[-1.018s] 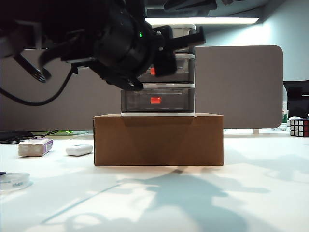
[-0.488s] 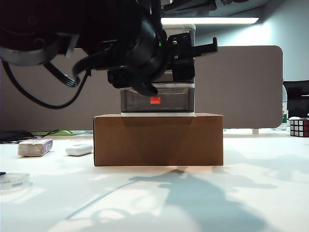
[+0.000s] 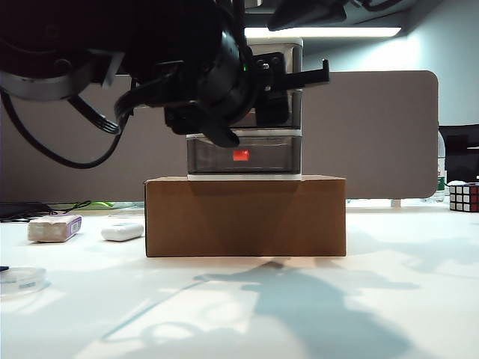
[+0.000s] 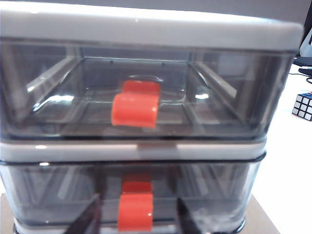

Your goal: Open the second layer of the drawer on the table, pick up the transparent tape on the table and put it in, and finally close the drawer.

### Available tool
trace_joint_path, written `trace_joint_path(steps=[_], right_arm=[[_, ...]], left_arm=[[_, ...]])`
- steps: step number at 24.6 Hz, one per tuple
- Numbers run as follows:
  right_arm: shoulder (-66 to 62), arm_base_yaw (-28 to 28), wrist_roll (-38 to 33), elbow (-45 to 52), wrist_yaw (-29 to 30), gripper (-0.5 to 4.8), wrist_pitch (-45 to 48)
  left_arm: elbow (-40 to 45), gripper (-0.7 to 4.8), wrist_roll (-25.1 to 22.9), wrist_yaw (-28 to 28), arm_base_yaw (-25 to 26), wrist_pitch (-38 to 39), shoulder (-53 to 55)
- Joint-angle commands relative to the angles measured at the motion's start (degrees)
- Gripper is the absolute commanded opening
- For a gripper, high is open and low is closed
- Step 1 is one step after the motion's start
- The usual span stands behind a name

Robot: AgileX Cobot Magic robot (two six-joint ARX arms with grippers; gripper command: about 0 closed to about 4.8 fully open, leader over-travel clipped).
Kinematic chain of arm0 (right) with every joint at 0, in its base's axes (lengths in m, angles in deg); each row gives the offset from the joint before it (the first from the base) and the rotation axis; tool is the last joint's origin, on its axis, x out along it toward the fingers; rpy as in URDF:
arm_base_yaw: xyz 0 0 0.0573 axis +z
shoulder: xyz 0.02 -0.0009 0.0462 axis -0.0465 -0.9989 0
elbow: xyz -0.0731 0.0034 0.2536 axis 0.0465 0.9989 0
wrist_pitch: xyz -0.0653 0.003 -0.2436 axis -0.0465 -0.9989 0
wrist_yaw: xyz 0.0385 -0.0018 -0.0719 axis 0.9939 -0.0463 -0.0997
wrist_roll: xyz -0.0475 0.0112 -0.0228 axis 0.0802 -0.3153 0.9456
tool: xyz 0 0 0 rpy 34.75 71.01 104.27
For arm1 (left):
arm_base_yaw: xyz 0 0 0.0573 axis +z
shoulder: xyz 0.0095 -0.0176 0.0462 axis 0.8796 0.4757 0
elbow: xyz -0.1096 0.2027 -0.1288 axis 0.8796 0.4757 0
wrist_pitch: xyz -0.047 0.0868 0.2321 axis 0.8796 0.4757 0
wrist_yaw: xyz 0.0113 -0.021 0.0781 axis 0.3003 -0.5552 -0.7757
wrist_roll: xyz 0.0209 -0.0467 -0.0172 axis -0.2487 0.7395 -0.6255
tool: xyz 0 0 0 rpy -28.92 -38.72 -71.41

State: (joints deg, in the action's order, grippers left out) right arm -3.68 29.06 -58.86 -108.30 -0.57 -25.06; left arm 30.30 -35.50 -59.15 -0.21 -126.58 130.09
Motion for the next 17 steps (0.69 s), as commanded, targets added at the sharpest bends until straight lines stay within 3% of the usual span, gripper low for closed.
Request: trace_joint_path(steps=[1,10,12,14,17], right_arm=[[-0.8,0.0,0.6,-0.4,-0.6,-0.05,0.4],[-1.5,0.0,0.6,-0.4,-0.7,-0.05,-2.3],[-1.5,0.0,0.6,-0.4,-0.7,-0.05,-2.3],[-1.5,0.0,0.6,-0.4,-0.7,-0.05,-2.3],[-1.5,0.0,0.6,-0.4,-0.7,-0.05,-2.3]], left_arm=[[-0.2,1.78,0.0,0.8,0.6,-0.4,-0.1],[-0.2,1.77,0.0,2.9,1.9,-0.5,0.0],[-0.2,1.62,0.0,2.9,1.9,-0.5,0.0],[-0.2,1.15,0.0,3.5,1.9,-0.5,0.0],[-0.2,1.05,0.0,5.4,1.9,-0.5,0.0]])
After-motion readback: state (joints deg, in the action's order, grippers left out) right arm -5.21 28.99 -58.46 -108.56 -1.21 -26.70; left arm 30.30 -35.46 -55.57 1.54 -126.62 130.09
